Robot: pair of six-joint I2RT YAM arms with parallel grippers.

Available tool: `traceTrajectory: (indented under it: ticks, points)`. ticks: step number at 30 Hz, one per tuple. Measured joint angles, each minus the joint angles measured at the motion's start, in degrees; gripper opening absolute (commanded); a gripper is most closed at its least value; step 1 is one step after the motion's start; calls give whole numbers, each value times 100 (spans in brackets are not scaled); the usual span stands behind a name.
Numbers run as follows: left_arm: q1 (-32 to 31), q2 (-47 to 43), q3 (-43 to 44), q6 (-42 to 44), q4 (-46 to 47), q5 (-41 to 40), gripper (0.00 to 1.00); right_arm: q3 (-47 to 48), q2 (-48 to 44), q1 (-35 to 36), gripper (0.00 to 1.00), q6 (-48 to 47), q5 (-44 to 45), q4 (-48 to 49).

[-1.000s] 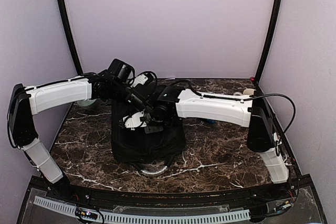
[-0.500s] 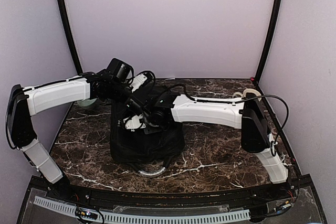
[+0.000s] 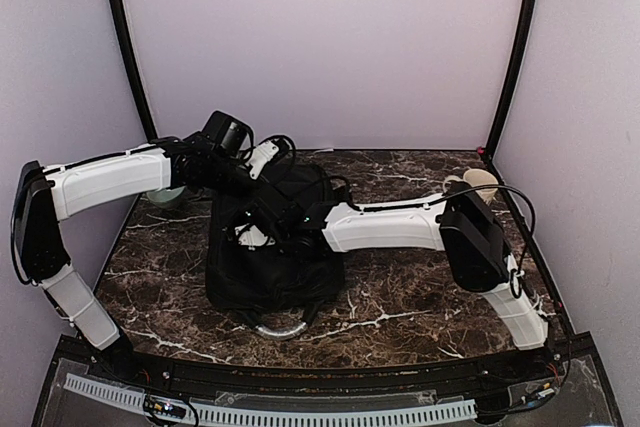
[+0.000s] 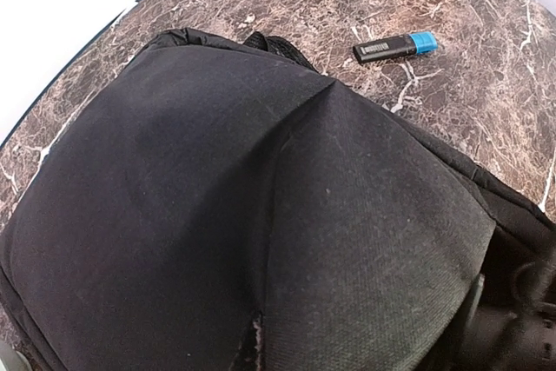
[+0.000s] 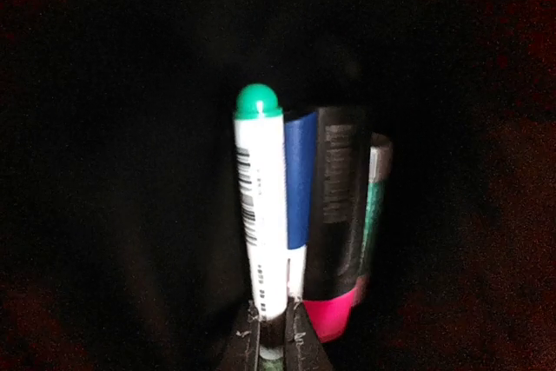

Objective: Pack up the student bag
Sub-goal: Place the pen in the lower front pocket of the bag.

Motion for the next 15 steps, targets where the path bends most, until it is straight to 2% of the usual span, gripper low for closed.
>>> traceTrajectory:
  ticks: [6, 15]
  points:
    - [2, -2, 0, -2, 68, 42, 0, -275, 133, -68, 12, -472, 564, 1237]
    - [-2, -9, 0, -2, 96, 66, 0, -487, 131, -70, 24, -608, 728, 1729]
